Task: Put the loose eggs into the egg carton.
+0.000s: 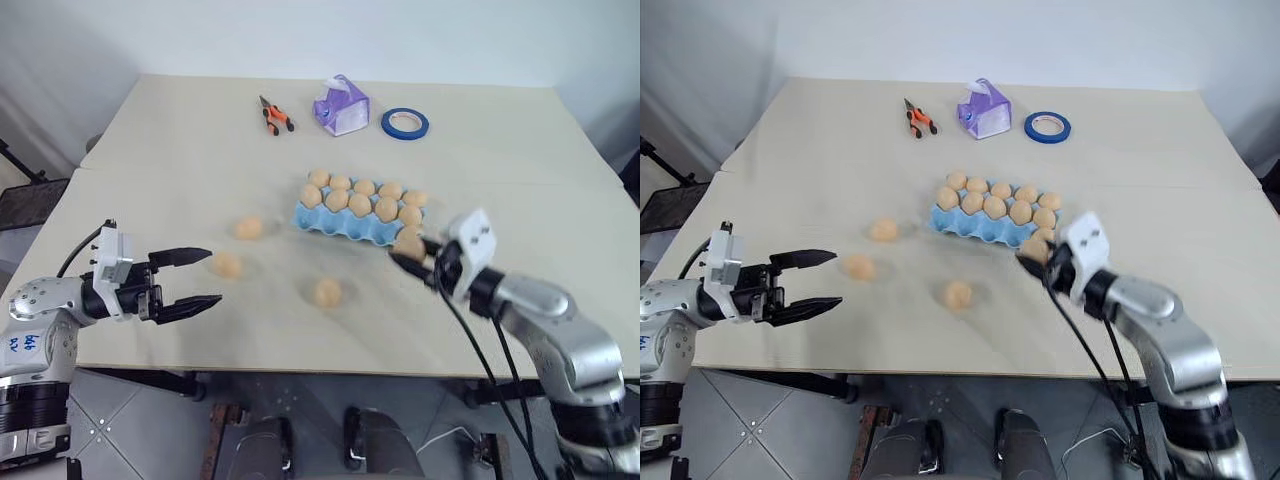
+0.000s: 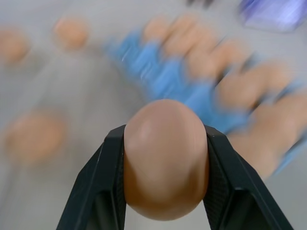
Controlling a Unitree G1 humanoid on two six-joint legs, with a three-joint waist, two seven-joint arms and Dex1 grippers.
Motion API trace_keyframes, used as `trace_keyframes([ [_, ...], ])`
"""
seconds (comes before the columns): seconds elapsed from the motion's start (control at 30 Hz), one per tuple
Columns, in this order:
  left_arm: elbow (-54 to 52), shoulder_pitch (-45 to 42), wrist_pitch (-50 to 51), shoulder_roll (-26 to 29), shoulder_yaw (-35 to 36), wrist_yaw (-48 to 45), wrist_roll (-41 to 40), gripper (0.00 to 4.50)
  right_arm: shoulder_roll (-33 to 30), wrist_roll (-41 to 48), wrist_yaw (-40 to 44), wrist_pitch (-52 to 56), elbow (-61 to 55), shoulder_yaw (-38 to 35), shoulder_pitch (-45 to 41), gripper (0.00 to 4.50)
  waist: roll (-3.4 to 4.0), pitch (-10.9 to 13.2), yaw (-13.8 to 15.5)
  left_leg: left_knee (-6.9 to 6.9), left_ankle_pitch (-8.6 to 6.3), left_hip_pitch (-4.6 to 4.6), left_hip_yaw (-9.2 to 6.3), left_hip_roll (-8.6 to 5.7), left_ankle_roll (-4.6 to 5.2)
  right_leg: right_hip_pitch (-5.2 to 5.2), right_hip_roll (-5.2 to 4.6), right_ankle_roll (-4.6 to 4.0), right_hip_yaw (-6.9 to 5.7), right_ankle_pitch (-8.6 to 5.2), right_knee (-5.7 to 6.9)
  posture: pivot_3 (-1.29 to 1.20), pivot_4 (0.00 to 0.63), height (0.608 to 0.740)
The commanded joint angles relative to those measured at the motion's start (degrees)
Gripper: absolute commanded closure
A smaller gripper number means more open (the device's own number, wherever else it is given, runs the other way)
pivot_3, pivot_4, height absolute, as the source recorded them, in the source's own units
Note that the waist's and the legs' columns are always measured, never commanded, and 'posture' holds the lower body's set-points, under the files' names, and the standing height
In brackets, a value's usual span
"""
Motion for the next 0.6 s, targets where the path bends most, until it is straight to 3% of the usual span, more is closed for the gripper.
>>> trace_keyframes([
  [0.03,-1.3,-0.8,-0.6,-0.1,0.6,0.6,-1.3,0.00,2.5,-3.1,-2.2,-2.5,7.3,1.0,-5.4,2.91,0.00,0.0,-0.2,-0.03,0.01,-0.01,-0.03,0.00,-0.02,-0.01,0.00,0.00,-0.03,0.00,0.00,0.00,0.150,0.740],
  [0.27,-2.2,-0.5,-0.9,-0.7,1.1,1.9,-1.6,0.00,6.7,-8.3,-2.1,-7.1,18.8,4.4,-13.0,2.91,0.01,0.0,-0.6,-0.08,0.15,-0.08,0.09,0.00,0.22,-0.10,0.01,0.01,-0.06,0.00,0.01,0.00,0.150,0.740],
  [0.53,-3.9,1.0,-0.9,-1.2,1.4,3.2,-2.1,0.00,8.5,-10.4,-1.4,-8.2,21.3,5.1,-14.9,2.91,0.01,0.0,-0.6,-0.05,0.16,-0.06,0.08,0.00,0.24,-0.09,0.00,0.02,-0.06,0.00,0.08,0.00,0.150,0.740],
  [0.57,-4.0,1.1,-0.9,-1.3,1.5,3.3,-2.1,0.00,8.6,-10.5,-1.3,-8.2,21.3,5.1,-14.9,2.20,0.01,0.0,-0.6,-0.05,0.16,-0.06,0.07,0.01,0.23,-0.09,0.00,0.02,-0.06,0.00,0.09,0.00,0.150,0.740],
  [0.6,-4.1,1.2,-0.8,-1.3,1.5,3.4,-2.1,0.00,8.7,-10.6,-1.3,-8.1,21.2,5.1,-14.9,1.92,0.01,0.0,-0.6,-0.05,0.17,-0.06,0.06,0.01,0.22,-0.10,0.00,0.01,-0.05,0.00,0.10,0.00,0.150,0.740],
])
